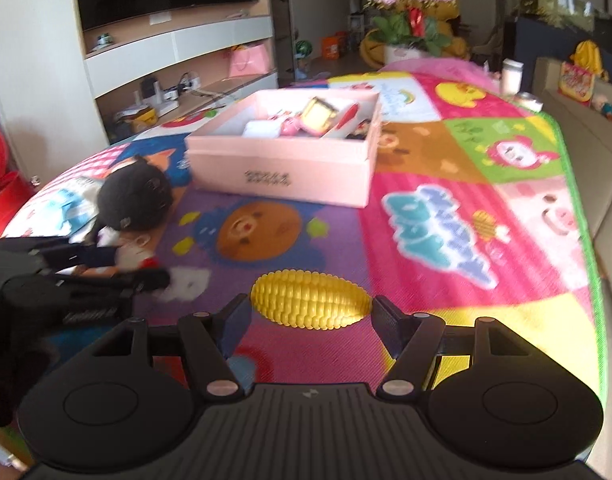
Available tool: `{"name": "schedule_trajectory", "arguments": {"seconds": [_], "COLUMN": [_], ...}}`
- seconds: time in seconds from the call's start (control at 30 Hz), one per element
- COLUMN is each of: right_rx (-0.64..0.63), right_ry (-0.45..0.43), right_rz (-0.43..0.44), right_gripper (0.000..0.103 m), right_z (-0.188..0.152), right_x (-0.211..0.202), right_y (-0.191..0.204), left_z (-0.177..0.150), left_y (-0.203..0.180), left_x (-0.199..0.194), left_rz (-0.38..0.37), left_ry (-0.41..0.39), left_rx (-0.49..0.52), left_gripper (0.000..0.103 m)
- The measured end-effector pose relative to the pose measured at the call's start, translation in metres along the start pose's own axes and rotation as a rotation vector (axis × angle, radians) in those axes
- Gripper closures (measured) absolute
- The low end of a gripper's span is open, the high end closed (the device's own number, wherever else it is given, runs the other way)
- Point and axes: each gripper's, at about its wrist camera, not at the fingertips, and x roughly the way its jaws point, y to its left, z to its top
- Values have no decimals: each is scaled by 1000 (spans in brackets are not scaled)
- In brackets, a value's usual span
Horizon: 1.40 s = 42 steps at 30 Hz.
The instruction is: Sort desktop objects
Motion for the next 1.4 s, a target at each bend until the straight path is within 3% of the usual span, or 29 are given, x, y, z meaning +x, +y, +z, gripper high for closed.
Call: {"name": "schedule_trajectory", "arguments": {"seconds": [0.17, 0.33, 0.6, 0.73, 0.83, 0.9, 0.97, 1.13, 1.4], "right_rx": [-40, -72, -21, 12, 58, 68, 75, 92, 115], "right_ry": [-16, -104, -394, -483, -454, -399, -361, -319, -240], "right_rz": [31, 20, -79, -81, -39, 1, -23, -22, -16], "right_gripper": [37, 37, 37, 37, 37, 36, 35, 34, 30], "right_z": [-11, -5, 70, 128, 177, 201, 215, 210, 188], "right_x": [-13, -39, -82, -79, -56, -34, -15, 12, 31], "right_y": [13, 17, -2, -18, -32, -41, -47, -50, -39], "left_z": [-3, 16, 117, 180, 204, 200, 185, 122, 35], "left_y": [-13, -24, -16, -5, 16, 32, 46, 67, 84], "left_x": [-24, -49, -40, -9, 5, 4, -3, -14, -28], "left_rz": [-31, -62, -14, -28, -40, -17, 20, 101, 102], "left_ry": [-20, -111, -315, -343, -332, -330, -323, -239, -91], "left_rx": [69, 127, 154, 47, -43, -88, -107, -88, -143], "left_gripper": [55, 55, 55, 54, 25, 12, 8, 6, 1]}}
